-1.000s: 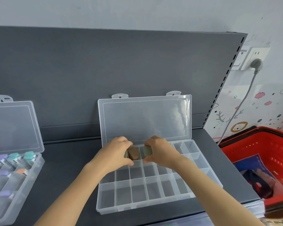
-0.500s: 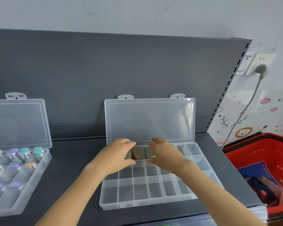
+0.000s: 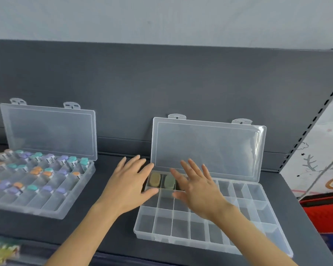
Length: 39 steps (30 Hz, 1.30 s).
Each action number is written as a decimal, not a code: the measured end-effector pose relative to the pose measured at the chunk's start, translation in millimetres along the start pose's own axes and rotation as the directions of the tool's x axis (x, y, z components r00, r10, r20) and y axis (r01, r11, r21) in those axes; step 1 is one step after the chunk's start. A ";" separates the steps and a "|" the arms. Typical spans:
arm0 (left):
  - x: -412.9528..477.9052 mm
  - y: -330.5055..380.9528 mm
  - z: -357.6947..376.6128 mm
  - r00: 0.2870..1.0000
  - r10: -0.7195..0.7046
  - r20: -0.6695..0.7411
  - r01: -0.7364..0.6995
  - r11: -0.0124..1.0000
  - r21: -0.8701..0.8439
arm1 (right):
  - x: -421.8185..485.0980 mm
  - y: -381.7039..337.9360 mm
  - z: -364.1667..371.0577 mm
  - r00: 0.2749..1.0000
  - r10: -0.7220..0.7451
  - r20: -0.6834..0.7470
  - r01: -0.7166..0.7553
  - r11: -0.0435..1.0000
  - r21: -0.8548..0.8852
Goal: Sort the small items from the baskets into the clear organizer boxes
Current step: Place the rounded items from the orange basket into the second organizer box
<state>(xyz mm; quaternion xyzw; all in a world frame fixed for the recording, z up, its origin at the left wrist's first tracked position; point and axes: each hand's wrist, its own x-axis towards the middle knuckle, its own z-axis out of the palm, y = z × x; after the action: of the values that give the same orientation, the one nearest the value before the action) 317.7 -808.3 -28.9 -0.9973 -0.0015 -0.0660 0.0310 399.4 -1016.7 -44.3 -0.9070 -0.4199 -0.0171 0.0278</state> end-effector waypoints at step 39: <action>-422.9 -337.3 -32.8 0.765 -0.637 -0.100 0.637 0.770 -0.028 | 142.6 -529.3 -0.3 0.808 -0.584 -0.082 0.590 0.798 0.124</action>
<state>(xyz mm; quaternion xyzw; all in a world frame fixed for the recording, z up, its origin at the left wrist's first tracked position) -108.2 -473.2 -31.4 -0.9327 -0.3382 -0.1244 0.0106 87.9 -566.4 -17.1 -0.7275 -0.6794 -0.0128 0.0946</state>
